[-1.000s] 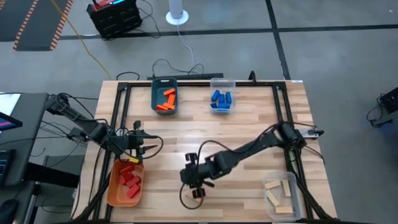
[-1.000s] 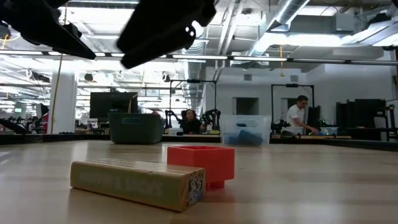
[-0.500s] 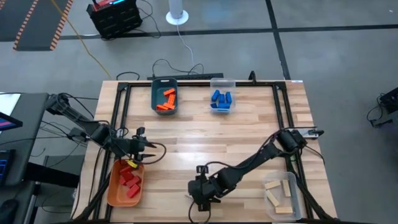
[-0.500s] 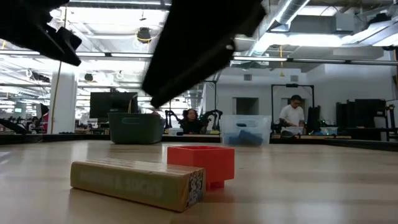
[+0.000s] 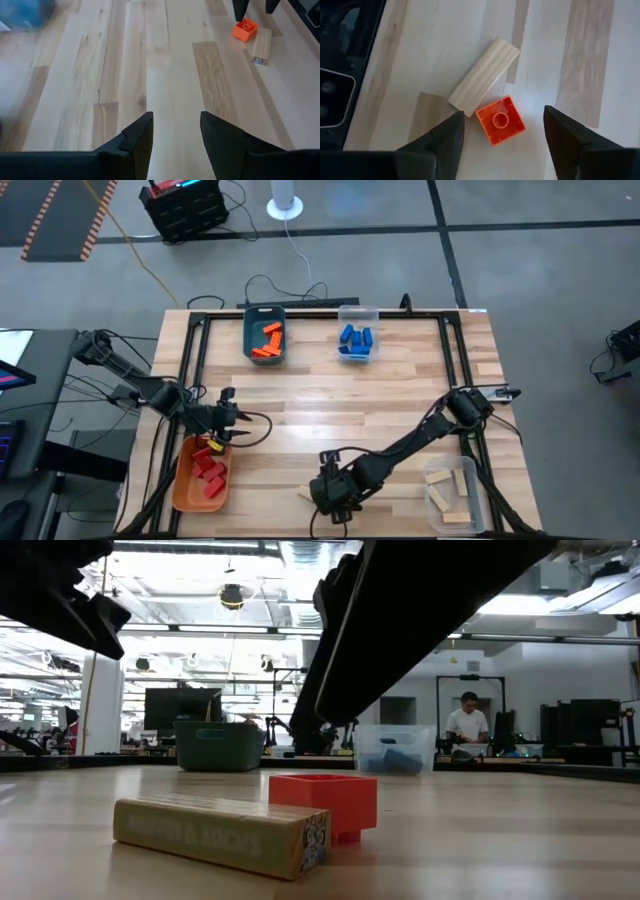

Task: Sort blocks
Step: Put the orange game piece into the blue bin

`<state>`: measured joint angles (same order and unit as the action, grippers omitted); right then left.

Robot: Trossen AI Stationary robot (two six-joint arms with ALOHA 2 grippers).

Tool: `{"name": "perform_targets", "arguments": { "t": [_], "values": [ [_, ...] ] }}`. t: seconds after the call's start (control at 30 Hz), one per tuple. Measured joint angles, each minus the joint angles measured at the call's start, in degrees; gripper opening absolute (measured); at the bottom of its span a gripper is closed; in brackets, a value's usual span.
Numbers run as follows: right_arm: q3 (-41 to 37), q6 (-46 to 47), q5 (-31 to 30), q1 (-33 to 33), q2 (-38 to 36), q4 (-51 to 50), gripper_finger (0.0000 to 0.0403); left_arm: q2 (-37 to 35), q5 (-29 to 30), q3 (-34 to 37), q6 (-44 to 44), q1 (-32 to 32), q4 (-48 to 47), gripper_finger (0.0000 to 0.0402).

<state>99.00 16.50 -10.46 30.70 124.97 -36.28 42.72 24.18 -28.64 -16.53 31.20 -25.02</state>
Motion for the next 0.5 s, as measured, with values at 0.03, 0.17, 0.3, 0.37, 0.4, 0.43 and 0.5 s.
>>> {"name": "perform_targets", "arguments": {
  "t": [0.03, 0.17, 0.3, 0.37, 0.4, 0.43, 0.5],
  "values": [
    [0.0, -0.7, 0.1, -0.1, 0.0, 0.0, 0.0246, 0.0, 0.0, 0.0, -0.2, 0.0, 0.0, 0.0157],
    [0.0, -3.8, 0.1, -0.4, 0.0, 0.2, 0.0246, 0.0, 0.0, 0.0, -0.9, 0.0, 0.0, 0.0157],
    [0.0, -5.0, 0.2, -0.5, 0.3, 0.4, 0.0245, 0.0, 0.0, 0.0, -0.9, 0.0, -0.1, 0.0157],
    [0.1, -5.0, 0.3, -0.5, 0.8, 0.6, 0.0245, 0.0, -0.3, 0.0, -0.9, 0.0, -0.2, 0.0157],
    [0.0, -5.0, 0.4, -0.5, 1.1, 0.3, 0.0245, 0.0, -0.5, 0.0, -0.9, 0.0, -0.4, 0.0157],
    [0.0, -5.0, 0.6, -0.4, 1.9, 0.9, 0.0244, 0.0, -0.5, 0.0, -0.9, 0.0, -0.7, 0.0157],
    [0.1, -5.8, 1.2, -0.3, 2.8, 1.7, 0.0244, 0.0, -0.7, 0.0, -1.2, 0.0, -1.4, 0.0157]
  ]
}}
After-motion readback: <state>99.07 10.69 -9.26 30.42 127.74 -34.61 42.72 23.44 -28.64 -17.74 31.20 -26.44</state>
